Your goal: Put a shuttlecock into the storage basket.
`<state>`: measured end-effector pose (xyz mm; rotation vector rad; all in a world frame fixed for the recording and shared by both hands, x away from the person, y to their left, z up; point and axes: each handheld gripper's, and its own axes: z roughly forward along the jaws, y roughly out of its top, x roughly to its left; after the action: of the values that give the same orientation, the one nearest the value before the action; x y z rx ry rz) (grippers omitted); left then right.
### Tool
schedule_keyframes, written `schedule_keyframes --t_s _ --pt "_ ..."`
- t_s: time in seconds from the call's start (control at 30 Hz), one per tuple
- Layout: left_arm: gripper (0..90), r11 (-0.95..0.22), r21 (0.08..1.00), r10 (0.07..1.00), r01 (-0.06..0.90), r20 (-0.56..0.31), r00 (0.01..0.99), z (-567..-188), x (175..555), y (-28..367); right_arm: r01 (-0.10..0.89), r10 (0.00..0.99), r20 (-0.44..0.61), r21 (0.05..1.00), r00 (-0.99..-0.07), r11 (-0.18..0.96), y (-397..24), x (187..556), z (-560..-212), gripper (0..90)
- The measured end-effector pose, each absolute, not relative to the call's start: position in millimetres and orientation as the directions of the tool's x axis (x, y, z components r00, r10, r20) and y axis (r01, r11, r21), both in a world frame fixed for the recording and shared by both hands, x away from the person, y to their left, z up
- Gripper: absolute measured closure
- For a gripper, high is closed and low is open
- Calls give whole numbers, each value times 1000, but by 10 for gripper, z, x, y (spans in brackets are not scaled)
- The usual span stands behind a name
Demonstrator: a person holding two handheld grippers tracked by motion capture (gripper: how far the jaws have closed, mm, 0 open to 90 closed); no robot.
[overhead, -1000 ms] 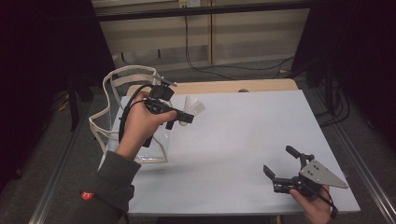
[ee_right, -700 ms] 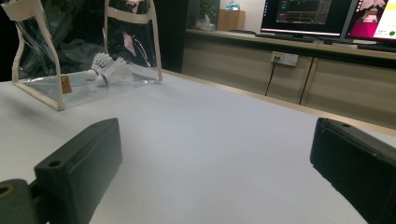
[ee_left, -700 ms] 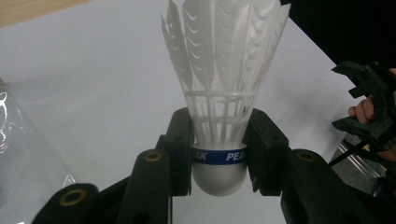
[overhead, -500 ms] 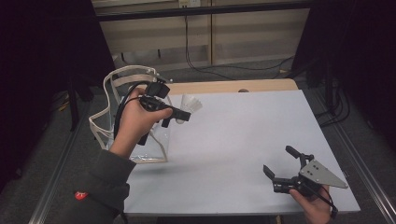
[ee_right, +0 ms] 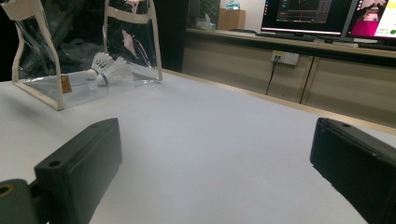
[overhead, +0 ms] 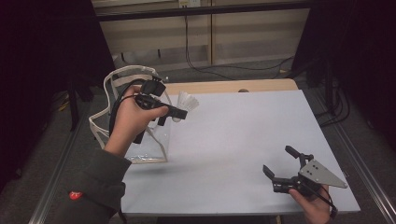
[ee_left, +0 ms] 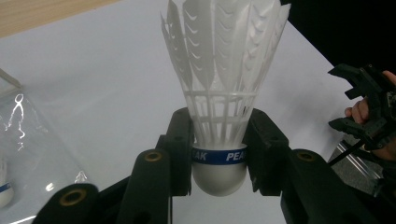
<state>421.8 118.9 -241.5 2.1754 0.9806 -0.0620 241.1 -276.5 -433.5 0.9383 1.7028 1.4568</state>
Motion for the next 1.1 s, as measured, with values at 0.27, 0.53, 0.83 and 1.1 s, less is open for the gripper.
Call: schedule_keyframes --t_s 0.27,0.53,0.83,1.1 --pt "649 -434 608 635 665 -316 704 -2374 4227 1258 91 869 -44 991 -492 101 -2767 2419 -4344 22" --pt "649 -418 618 643 665 -316 698 -2327 4228 1305 96 870 -35 991 -492 94 -2764 2423 -4348 21" --pt "650 -409 624 646 666 -317 694 -2271 4243 1374 98 871 -32 991 -491 91 -2765 2422 -4347 20" --pt "649 -398 629 654 668 -317 687 -2231 4255 1432 95 870 -30 992 -493 88 -2769 2420 -4342 20"
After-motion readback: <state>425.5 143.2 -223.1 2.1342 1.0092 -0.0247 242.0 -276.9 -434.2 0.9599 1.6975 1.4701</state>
